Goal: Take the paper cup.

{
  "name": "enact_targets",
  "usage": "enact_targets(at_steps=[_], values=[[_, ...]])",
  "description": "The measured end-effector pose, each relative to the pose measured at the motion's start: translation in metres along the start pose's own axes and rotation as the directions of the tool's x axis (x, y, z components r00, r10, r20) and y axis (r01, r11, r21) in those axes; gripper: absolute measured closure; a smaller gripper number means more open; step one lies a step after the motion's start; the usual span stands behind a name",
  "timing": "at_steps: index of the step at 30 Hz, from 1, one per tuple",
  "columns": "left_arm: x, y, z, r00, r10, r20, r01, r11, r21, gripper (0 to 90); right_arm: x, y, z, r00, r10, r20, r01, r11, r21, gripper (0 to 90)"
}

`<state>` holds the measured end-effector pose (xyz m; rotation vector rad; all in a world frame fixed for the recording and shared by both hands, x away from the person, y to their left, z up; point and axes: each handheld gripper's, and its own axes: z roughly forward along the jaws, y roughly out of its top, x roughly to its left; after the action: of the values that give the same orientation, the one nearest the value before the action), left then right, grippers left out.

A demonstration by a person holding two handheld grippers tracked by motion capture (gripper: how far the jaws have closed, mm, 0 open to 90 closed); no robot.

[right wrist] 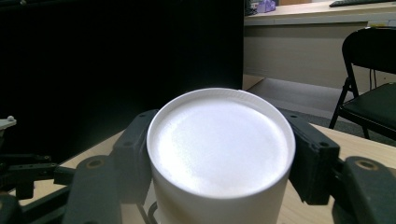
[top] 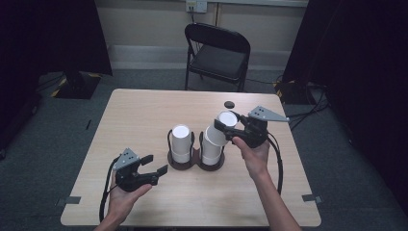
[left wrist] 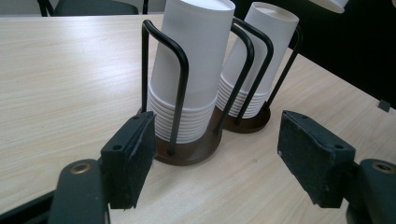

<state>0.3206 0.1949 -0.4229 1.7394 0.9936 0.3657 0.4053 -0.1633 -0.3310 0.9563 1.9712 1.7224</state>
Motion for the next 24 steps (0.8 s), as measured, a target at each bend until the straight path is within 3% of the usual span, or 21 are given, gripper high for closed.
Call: enact_targets(at_steps=[6, 9, 10, 20, 22, 24], values=[[-0.003, 0.001, 0.001, 0.9999, 0.004, 0.016, -0.004, 1.0000, -0.005, 29.7, -0.001, 0.002, -0.018, 0.9992, 0.039, 0.002, -0.039, 0.999, -0.007, 34.2], [-0.007, 0.002, 0.001, 0.9994, 0.032, 0.016, -0.031, 0.9994, -0.013, 34.1, -0.003, 0.003, -0.025, 0.9967, 0.071, 0.039, -0.072, 0.997, 0.004, 34.2], [-0.008, 0.002, 0.001, 0.9992, 0.034, 0.019, -0.034, 0.9993, -0.014, 34.1, -0.004, 0.002, -0.031, 0.9921, 0.123, 0.022, -0.123, 0.992, -0.016, 34.3], [-0.013, 0.001, 0.000, 0.9966, 0.059, 0.057, -0.059, 0.9982, -0.011, 35.0, 0.002, -0.019, -0.042, 0.9727, 0.231, -0.021, -0.232, 0.972, -0.038, 34.3], [-0.013, 0.003, -0.001, 0.9959, 0.057, 0.071, -0.055, 0.9982, -0.024, 34.3, 0.005, -0.024, -0.043, 0.9699, 0.241, -0.034, -0.242, 0.969, -0.038, 34.4], [-0.012, 0.003, -0.002, 0.9901, 0.057, 0.129, -0.051, 0.9974, -0.050, 29.2, 0.008, -0.028, -0.044, 0.9691, 0.243, -0.044, -0.244, 0.969, -0.040, 34.4]])
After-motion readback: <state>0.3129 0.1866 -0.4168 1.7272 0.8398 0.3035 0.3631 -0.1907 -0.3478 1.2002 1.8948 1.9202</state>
